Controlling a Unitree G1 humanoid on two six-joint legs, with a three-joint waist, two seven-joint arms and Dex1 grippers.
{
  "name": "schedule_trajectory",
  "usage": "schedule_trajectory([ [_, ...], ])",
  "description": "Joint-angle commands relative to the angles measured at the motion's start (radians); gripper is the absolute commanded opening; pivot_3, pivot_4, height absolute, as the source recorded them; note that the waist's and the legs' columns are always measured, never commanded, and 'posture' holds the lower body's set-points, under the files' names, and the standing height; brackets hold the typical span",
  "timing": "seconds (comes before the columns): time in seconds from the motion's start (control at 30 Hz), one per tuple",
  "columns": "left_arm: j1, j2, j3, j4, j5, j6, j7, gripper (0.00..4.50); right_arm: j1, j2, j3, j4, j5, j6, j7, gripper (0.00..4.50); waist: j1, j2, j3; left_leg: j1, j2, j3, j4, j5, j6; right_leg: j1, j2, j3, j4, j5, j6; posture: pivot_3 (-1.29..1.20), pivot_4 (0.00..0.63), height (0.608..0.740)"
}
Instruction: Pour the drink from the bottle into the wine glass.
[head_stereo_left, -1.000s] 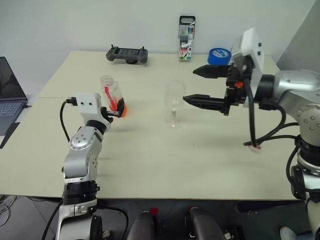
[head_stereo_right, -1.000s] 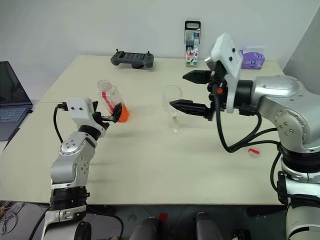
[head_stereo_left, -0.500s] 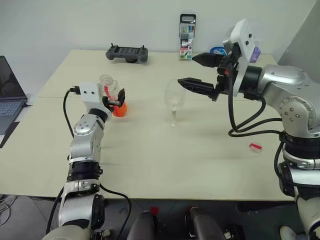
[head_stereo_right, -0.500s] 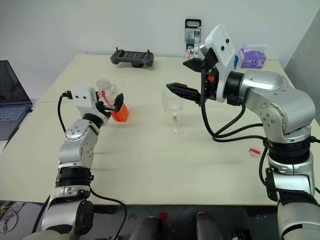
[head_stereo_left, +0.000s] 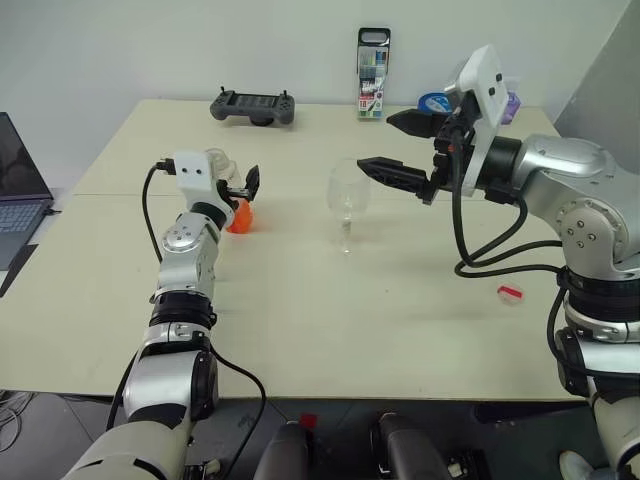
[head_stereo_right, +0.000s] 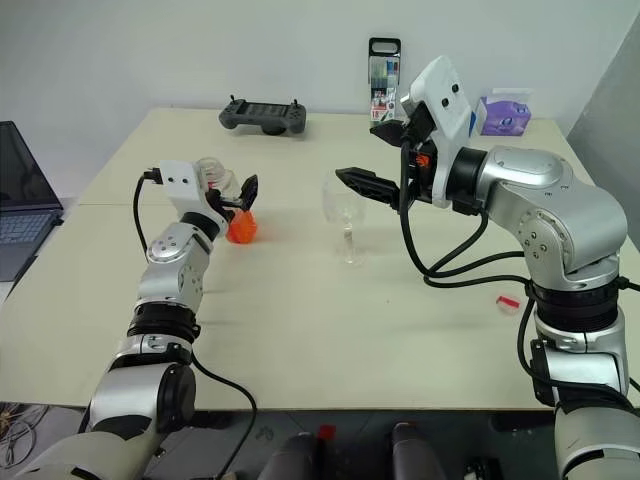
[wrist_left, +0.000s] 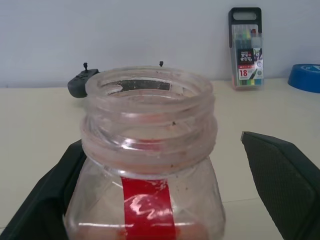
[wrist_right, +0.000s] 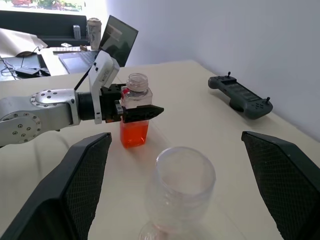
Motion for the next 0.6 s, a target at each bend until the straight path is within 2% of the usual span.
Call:
schedule_trajectory([
  [0.03, -0.036, 0.008, -0.003, 0.016, 0.011, -0.043, -0.007, 4.5, -0.007, -0.008, -0.024, -0.046, 0.002, 0.002, -0.016, 4.44, 0.0, 0.0, 0.0, 0.0, 0.0, 0.0, 0.0, 0.0, 0.0, 0.0, 0.0, 0.0, 0.0, 0.0, 0.0, 0.0, 0.15, 0.74],
  [0.17, -0.03, 0.012, -0.01, 0.04, 0.032, -0.074, 0.007, 3.65, 0.004, -0.008, -0.033, -0.065, 0.006, 0.003, -0.027, 4.5, 0.0, 0.0, 0.0, 0.0, 0.0, 0.0, 0.0, 0.0, 0.0, 0.0, 0.0, 0.0, 0.001, 0.0, 0.0, 0.0, 0.15, 0.74],
  [0.33, -0.054, 0.016, -0.013, 0.08, 0.051, -0.101, 0.005, 1.99, 0.085, -0.019, -0.077, -0.148, -0.013, -0.052, -0.061, 4.5, 0.001, 0.0, 0.0, 0.0, 0.0, 0.0, 0.0, 0.0, 0.0, 0.0, 0.0, 0.0, 0.0, 0.0, 0.0, 0.0, 0.15, 0.74],
  [0.4, -0.081, 0.022, -0.017, 0.102, 0.058, -0.113, -0.011, 1.75, 0.164, -0.023, -0.121, -0.215, -0.016, -0.084, -0.085, 4.5, 0.005, 0.0, 0.0, -0.001, 0.0, 0.0, 0.0, 0.0, 0.0, 0.0, 0.0, -0.001, 0.0, 0.0, 0.0, 0.0, 0.15, 0.74],
  [0.5, -0.139, 0.033, -0.038, 0.12, 0.073, -0.138, -0.046, 1.71, 0.326, -0.025, -0.203, -0.332, 0.0, -0.101, -0.121, 4.5, 0.011, -0.001, 0.0, -0.002, -0.001, 0.0, 0.0, 0.0, 0.0, 0.001, 0.0, -0.002, -0.001, 0.0, 0.001, 0.0, 0.15, 0.74],
  [0.6, -0.214, 0.038, -0.089, 0.123, 0.11, -0.179, -0.106, 1.71, 0.546, 0.032, -0.3, -0.444, 0.065, -0.129, -0.147, 4.5, 0.016, -0.002, 0.0, -0.003, -0.001, 0.001, 0.0, 0.0, 0.0, 0.0, 0.0, -0.002, -0.001, 0.0, 0.001, 0.0, 0.15, 0.74],
])
